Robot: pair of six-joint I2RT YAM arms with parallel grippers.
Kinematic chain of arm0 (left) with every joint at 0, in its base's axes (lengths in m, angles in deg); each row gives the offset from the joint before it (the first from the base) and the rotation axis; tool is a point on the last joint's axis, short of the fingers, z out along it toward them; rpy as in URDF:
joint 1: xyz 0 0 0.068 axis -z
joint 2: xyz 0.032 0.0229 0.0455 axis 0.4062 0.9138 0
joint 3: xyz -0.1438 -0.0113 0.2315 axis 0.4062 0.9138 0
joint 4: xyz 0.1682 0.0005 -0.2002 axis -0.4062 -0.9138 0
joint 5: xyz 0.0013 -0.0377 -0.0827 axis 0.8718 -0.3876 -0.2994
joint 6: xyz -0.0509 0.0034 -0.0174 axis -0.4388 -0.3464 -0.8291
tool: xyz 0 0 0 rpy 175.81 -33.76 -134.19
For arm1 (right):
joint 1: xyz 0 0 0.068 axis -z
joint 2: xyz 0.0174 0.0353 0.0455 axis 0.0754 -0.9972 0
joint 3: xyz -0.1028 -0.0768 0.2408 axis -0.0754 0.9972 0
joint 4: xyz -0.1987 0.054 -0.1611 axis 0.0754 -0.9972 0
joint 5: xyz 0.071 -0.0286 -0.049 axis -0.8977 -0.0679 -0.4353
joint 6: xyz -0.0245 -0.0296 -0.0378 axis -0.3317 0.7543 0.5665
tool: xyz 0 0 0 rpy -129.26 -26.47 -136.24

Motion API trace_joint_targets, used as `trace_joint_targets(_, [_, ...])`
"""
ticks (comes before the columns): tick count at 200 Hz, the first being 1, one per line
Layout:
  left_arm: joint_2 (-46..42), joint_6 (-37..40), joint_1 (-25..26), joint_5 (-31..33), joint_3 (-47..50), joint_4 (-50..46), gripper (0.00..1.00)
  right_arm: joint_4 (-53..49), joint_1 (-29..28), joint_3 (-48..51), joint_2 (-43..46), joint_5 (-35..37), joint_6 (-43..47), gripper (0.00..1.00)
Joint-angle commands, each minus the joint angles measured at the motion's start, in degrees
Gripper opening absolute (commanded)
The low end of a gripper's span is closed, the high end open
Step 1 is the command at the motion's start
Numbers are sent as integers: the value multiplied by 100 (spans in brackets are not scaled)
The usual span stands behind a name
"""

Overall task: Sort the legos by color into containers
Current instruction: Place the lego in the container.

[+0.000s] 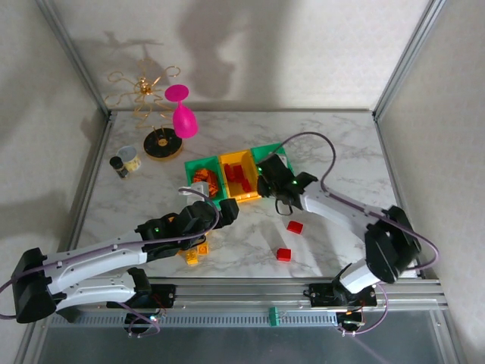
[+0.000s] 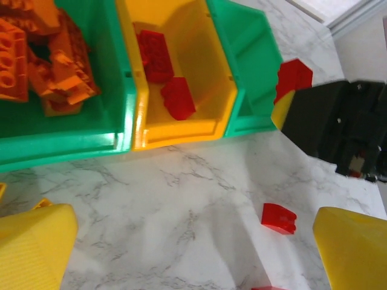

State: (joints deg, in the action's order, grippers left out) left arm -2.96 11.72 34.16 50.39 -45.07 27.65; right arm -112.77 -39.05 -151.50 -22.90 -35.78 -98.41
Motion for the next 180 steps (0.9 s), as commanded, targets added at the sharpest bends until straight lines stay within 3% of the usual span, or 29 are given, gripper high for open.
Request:
trace_joint_targets(1, [-92, -290, -109, 256, 19, -360, 100, 283, -30, -693, -618, -250, 561, 31])
trace_joint_targets(58, [-68, -385, -248, 197, 88, -371, 100, 117, 20, -2227, -2222, -222, 837, 35])
trace_joint_targets(84, [33, -366, -276, 154, -50, -382, 100, 27, 41, -2633, -2509, -248, 873, 46])
trace_joint_targets(127, [30, -273, -276, 64, -67, -259, 100, -21, 42, -2441, -1972, -225, 917, 52])
trace_joint_targets(180, [58, 51, -201, -343, -47, 124, 100, -218, 241, -630, -364, 87, 451, 59])
